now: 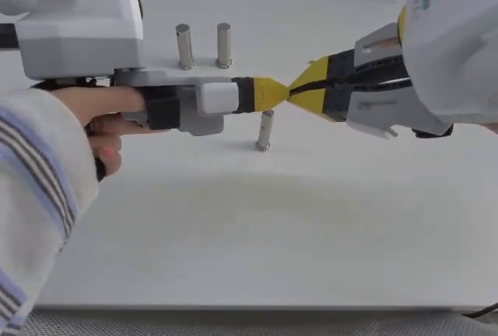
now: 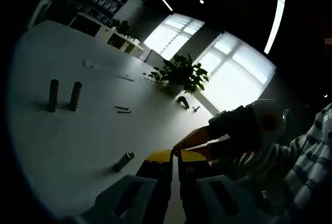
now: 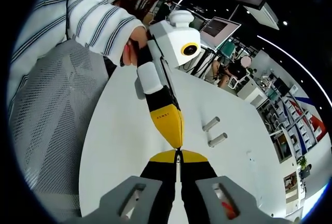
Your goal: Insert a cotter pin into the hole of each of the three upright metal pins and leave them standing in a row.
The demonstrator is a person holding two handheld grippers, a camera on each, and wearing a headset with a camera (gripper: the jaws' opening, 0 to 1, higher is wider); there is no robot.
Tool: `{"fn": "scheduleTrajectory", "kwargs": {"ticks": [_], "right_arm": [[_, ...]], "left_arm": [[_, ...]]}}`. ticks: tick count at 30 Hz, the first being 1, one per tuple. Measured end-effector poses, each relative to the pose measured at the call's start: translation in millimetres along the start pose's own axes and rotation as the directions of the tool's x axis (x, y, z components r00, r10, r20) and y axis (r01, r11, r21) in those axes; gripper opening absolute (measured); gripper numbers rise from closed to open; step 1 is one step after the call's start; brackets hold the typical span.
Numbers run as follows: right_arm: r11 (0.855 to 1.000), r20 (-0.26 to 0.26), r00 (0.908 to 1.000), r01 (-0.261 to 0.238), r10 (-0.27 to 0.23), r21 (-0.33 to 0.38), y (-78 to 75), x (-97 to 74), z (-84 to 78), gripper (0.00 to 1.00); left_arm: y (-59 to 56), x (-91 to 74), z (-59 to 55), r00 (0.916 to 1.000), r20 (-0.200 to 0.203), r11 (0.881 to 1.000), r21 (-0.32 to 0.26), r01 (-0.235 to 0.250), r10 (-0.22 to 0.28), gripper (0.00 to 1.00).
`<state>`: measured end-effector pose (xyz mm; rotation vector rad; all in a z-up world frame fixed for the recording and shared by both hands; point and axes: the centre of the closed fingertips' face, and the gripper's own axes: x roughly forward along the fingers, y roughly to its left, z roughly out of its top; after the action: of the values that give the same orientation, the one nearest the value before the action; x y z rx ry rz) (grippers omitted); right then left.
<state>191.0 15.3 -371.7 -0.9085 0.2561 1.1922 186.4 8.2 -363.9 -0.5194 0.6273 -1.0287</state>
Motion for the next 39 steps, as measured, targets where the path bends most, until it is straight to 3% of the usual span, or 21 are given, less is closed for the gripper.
{"fn": "scheduleTrajectory", "kwargs": {"ticks": [4,6,12,16,19,24,26,28,30,34,37,39], "right_arm": [[1.000,0.003,1.0000,-0.006,0.006,-0.013,1.3,0.7,1.4,0.00],[1.000,0.005,1.0000,-0.005,0.005,-0.023,1.3,0.4,2.3,0.00],[0.999,0.004,1.0000,-0.004,0.004,-0.043,2.5,-0.2,4.5,0.00],[0.998,0.003,0.9999,-0.014,0.014,-0.061,7.2,0.3,4.2,0.00],[0.998,0.008,0.9998,-0.016,0.016,-0.063,9.8,0.7,5.4,0.00],[1.000,0.029,0.9995,-0.013,0.013,-0.015,10.1,-0.6,5.4,0.00],[0.999,0.066,0.9976,-0.020,0.018,0.033,10.9,-1.2,9.9,0.00],[0.998,0.080,0.9966,-0.024,0.018,0.064,9.5,-3.1,10.0,0.10],[0.997,0.073,0.9973,-0.017,0.012,0.069,8.3,-3.7,7.0,0.13],[0.994,0.059,0.9978,-0.034,0.028,0.100,11.3,-4.8,-0.7,0.14],[0.978,0.090,0.9934,-0.087,0.071,0.190,21.4,-5.8,-1.5,0.14],[0.973,0.100,0.9919,-0.098,0.078,0.210,23.3,-6.5,-2.3,0.14]], "left_arm": [[-0.9,-1.4,-1.8,0.9999,-0.009,1.000,-0.012,0.004,-0.005,0.00],[-1.6,-2.3,-1.0,1.0000,0.000,0.999,0.034,0.007,-0.007,0.00],[-2.1,-2.8,-1.2,0.9999,0.012,0.999,0.034,-0.001,0.001,0.00],[-2.0,-3.4,-6.8,0.9998,-0.017,1.000,-0.006,-0.005,0.004,0.00],[-0.3,-3.5,-7.5,0.9997,-0.023,1.000,-0.005,-0.008,0.008,0.00],[-1.7,-4.5,-7.4,0.9997,-0.024,1.000,-0.011,-0.010,0.010,0.00],[-1.5,-5.3,-7.7,0.9995,-0.028,1.000,-0.017,-0.011,0.010,0.00],[-1.0,-6.5,-10.2,0.9990,-0.043,1.000,-0.002,-0.012,0.012,0.00],[-1.2,-7.6,-13.5,0.9983,-0.057,1.000,0.015,-0.013,0.014,0.00],[0.0,-11.6,-24.7,0.9948,-0.099,0.995,0.103,-0.010,0.020,0.00],[-1.8,-13.9,-29.5,0.9935,-0.112,0.991,0.131,-0.002,0.017,0.00],[-2.4,-14.9,-29.4,0.9942,-0.107,0.988,0.154,0.003,0.014,0.00]]}}
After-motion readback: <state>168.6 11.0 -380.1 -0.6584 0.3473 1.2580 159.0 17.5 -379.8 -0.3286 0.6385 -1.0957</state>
